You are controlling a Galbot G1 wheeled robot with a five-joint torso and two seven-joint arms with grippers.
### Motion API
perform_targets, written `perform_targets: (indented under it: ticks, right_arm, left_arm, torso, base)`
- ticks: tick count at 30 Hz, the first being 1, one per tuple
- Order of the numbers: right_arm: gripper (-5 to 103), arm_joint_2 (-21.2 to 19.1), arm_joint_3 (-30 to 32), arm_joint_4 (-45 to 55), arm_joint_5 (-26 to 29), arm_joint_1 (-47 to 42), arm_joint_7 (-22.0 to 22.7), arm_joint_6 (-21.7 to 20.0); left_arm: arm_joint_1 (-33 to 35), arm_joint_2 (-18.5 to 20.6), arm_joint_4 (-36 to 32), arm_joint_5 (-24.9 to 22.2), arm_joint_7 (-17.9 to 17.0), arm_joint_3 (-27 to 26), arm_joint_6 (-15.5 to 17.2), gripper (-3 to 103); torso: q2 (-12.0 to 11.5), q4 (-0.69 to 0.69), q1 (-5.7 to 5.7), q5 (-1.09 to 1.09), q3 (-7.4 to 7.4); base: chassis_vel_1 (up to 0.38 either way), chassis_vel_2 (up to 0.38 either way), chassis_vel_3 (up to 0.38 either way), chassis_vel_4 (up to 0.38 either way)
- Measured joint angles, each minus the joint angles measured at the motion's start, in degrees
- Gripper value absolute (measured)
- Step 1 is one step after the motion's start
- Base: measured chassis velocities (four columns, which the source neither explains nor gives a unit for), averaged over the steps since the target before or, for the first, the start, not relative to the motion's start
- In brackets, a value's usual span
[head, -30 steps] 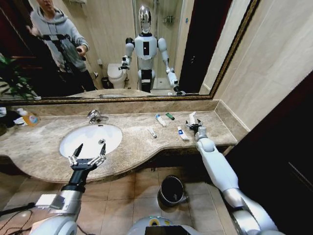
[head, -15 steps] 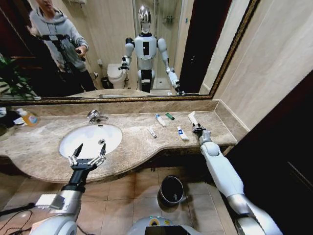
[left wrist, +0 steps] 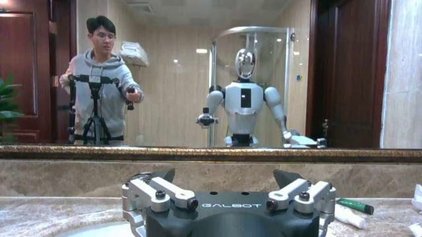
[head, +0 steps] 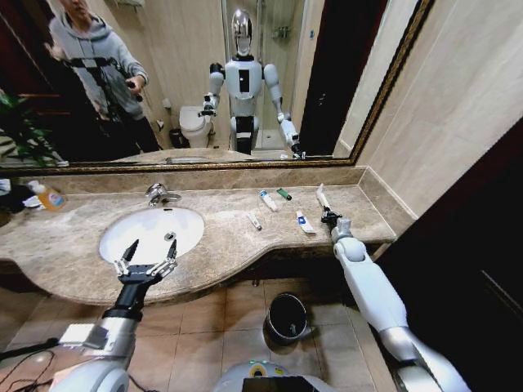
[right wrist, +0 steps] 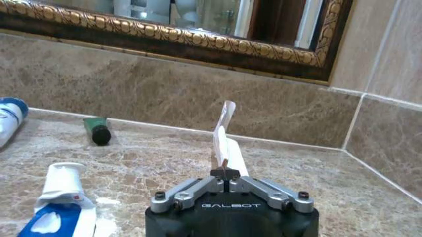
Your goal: Pick up the trash from the sink and place it in the trash bin.
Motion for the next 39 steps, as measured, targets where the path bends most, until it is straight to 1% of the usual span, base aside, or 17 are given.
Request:
perform_targets:
  ticks: [8,10,12,15,17,18,21,25,27,28,29,30,31,34,35,37,39]
  right_arm:
    - [0,-2.52,2.97,9.20,2.54,-6.17,0.45,-1.66]
    - [0,-4.45,4.90,14.31,4.00,-10.25,0.53,-2.02]
    - [0,-4.95,5.46,15.80,4.36,-11.46,0.54,-2.09]
    - [0,-7.29,8.85,25.13,7.32,-19.01,1.35,-2.45]
    - [0,-7.45,9.29,26.39,7.62,-20.15,1.38,-2.45]
    - [0,-7.67,11.02,30.88,8.59,-24.56,1.48,-2.45]
    - [0,-7.74,12.33,36.56,10.04,-30.77,2.14,-2.09]
    - [0,-7.66,13.02,39.19,10.91,-34.10,2.37,-1.90]
    - [0,-6.64,15.18,42.55,11.34,-39.49,2.94,-0.80]
    - [0,-6.01,15.82,43.61,11.21,-42.01,3.06,-0.07]
    - [0,-5.41,16.31,44.48,10.82,-44.52,3.12,0.87]
    - [0,-4.49,16.75,45.27,9.99,-47.43,3.24,2.50]
    - [0,-4.49,16.75,45.27,9.99,-47.43,3.24,2.50]
    - [0,-1.66,16.70,46.16,7.58,-55.34,3.78,7.50]
    - [0,-1.66,16.70,46.16,7.58,-55.34,3.78,7.50]
    - [0,0.00,15.88,46.05,6.13,-58.88,3.92,10.67]
    - [0,0.70,15.63,45.93,5.32,-60.21,3.92,11.65]
  left_arm:
    - [0.00,0.00,0.00,0.00,0.00,0.00,0.00,100]
    - [0.00,0.00,0.00,0.00,0.00,0.00,0.00,100]
    - [0.00,0.00,0.00,0.00,0.00,0.00,0.00,100]
    - [0.01,0.00,0.00,0.00,0.00,0.00,-0.01,100]
    - [0.00,0.01,0.00,0.00,0.01,0.00,0.00,100]
    - [0.00,0.00,0.00,0.00,0.01,0.00,0.00,100]
    - [0.00,0.00,0.00,0.00,0.01,0.00,0.00,100]
    - [0.00,0.00,0.00,0.00,0.01,0.00,0.00,100]
    - [0.00,0.00,0.00,0.00,0.01,0.00,0.00,100]
    - [0.00,0.00,0.00,0.00,0.01,0.00,0.00,100]
    - [0.00,0.00,0.00,0.00,0.01,0.00,0.00,100]
    - [0.00,0.00,0.00,0.00,0.01,0.00,0.00,100]
    - [0.00,0.00,0.00,0.00,0.01,0.00,0.00,100]
    - [0.00,0.00,0.00,0.00,0.00,0.00,0.00,100]
    - [0.00,0.00,0.00,0.00,0.00,0.00,0.00,100]
    - [0.00,0.00,0.00,0.00,0.01,0.00,0.00,100]
    - [0.00,0.00,0.00,0.00,0.01,0.00,0.00,100]
  torso:
    - [0.01,0.01,0.00,-0.01,0.00]
    - [0.01,0.00,0.00,0.02,0.00]
    - [0.01,0.00,0.01,0.00,0.00]
    - [0.01,0.00,0.00,0.01,0.00]
    - [0.01,-0.01,0.00,-0.01,0.00]
    - [0.01,0.00,0.00,0.00,-0.01]
    - [0.02,-0.02,-0.01,-0.02,-0.01]
    - [0.01,0.01,0.00,0.01,-0.01]
    - [0.01,0.01,0.00,-0.04,-0.01]
    - [0.01,0.00,0.00,-0.01,0.00]
    - [0.01,-0.01,0.00,0.02,-0.01]
    - [0.01,-0.01,0.00,-0.01,-0.01]
    - [0.01,-0.01,0.00,-0.01,-0.01]
    - [0.01,-0.01,0.00,-0.01,-0.01]
    - [0.01,-0.01,0.00,-0.01,-0.01]
    - [0.01,-0.01,-0.01,0.00,-0.01]
    - [0.01,0.00,0.00,0.00,-0.01]
  base:
    - [0.000,0.000,0.000,0.000]
    - [0.000,0.000,0.000,0.000]
    - [0.000,0.000,0.000,0.000]
    - [0.000,0.000,0.000,0.000]
    - [0.000,0.000,0.000,0.000]
    - [0.000,0.000,0.000,0.000]
    - [0.000,0.000,0.000,0.000]
    - [0.000,0.000,0.000,0.000]
    - [0.000,0.000,0.000,0.000]
    - [0.000,0.000,0.000,0.000]
    - [0.000,0.000,0.000,0.000]
    - [0.000,0.000,0.000,0.000]
    - [0.000,0.000,0.000,0.000]
    - [0.000,0.000,0.000,0.000]
    - [0.000,0.000,0.000,0.000]
    - [0.000,0.000,0.000,0.000]
    - [0.000,0.000,0.000,0.000]
